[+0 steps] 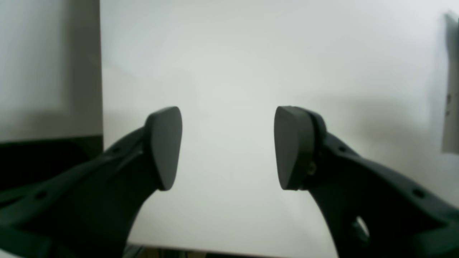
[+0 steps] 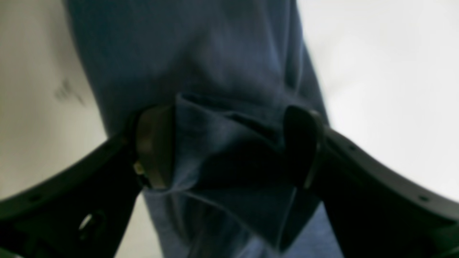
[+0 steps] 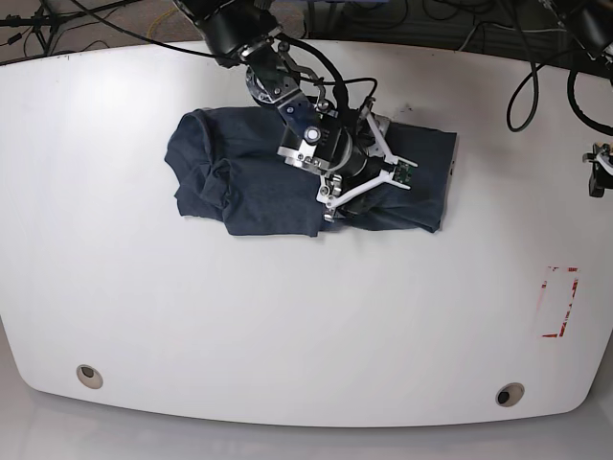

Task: Fold the T-shirt properly
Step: 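Move the right gripper over the shirt's middle and pinch fabric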

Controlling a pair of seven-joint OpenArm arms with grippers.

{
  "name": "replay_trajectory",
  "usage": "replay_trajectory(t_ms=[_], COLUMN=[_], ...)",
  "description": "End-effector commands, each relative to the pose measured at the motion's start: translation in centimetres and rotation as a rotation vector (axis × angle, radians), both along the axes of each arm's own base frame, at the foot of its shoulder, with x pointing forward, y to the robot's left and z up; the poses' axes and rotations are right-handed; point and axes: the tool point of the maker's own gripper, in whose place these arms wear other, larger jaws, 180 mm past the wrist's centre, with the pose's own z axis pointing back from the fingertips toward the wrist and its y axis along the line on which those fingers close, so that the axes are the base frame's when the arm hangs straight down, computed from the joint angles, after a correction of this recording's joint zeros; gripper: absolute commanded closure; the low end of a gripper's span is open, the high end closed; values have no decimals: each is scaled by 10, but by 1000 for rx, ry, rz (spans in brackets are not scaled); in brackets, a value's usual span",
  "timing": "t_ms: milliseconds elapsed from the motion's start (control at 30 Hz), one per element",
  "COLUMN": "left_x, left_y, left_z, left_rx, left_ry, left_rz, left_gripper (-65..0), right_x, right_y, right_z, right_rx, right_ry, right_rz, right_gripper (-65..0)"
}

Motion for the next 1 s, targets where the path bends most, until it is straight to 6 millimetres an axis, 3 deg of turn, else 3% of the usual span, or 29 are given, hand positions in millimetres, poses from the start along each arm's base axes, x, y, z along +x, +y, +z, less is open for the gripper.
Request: replay_trajectory(t_ms=[0,67,133,300,600,767,967], left_x=[6,6,6,6,6,7,14], left_y=[3,3,3,2,-1,-5,-24], left_z=[14,14,14,14,9,6,-4], left_rx=[27,27,28,25,12,7,2], left_ry=[-36,-36,-34,-35,-33,-27,7], left_rz=[-12,-12,-13,-14,-12,-23,-86], left_gripper=[-379,-379,-379,-379,-379,-379,-379], right_x=[5,4,5,6,-5,-17,-34], right_y=[8,6,2,-3,-9,-21,-25], right_z=[14,12,10,24,60,52,38], right_rx=[69,76,80,112,192,174,163], right_ry=[-32,-24,-18,-50,-120,-102,-50], right_rz=[2,-9,-27,-49,-86,-97,-105], right_gripper=[-384,-327,-230,-21,-25,-25,-27])
